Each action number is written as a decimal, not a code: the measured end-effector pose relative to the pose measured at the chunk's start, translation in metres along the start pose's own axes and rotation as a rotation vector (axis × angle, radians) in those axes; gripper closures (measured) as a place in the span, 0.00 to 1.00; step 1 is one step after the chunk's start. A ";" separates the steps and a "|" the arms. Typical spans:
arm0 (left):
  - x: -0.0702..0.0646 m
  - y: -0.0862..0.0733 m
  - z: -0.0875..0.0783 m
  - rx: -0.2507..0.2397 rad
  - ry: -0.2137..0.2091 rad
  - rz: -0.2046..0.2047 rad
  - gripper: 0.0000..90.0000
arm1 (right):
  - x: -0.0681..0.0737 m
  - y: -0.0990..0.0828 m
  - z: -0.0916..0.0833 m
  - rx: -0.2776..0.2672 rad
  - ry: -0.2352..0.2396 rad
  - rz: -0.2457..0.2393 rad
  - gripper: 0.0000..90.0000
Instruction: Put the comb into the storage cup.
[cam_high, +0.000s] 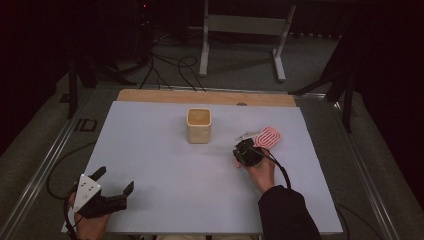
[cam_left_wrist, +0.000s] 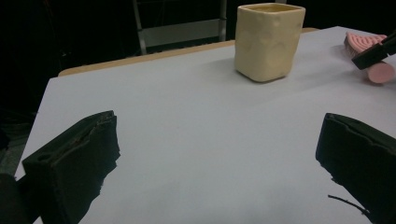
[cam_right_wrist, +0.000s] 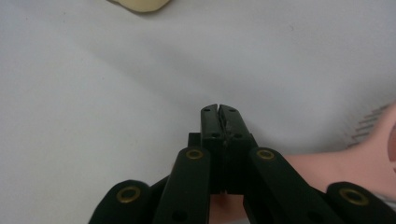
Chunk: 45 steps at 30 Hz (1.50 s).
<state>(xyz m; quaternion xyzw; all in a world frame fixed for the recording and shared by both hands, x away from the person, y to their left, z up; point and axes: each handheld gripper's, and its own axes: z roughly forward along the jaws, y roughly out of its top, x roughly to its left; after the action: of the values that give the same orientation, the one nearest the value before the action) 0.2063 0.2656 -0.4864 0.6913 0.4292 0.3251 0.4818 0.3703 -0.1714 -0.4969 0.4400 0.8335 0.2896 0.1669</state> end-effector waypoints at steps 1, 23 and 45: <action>0.000 0.000 0.000 0.001 0.000 0.001 0.00 | 0.000 -0.001 -0.001 0.002 0.000 -0.002 0.99; -0.002 0.000 0.002 0.011 0.001 0.003 0.00 | -0.026 -0.035 -0.030 0.002 -0.013 -0.001 0.99; -0.002 0.000 0.002 0.016 0.003 0.005 0.00 | -0.054 -0.047 -0.048 -0.009 -0.068 0.053 0.98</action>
<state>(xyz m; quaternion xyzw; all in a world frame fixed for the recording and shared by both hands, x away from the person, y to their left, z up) 0.2075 0.2628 -0.4876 0.6956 0.4309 0.3238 0.4750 0.3451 -0.2534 -0.4881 0.4705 0.8142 0.2827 0.1893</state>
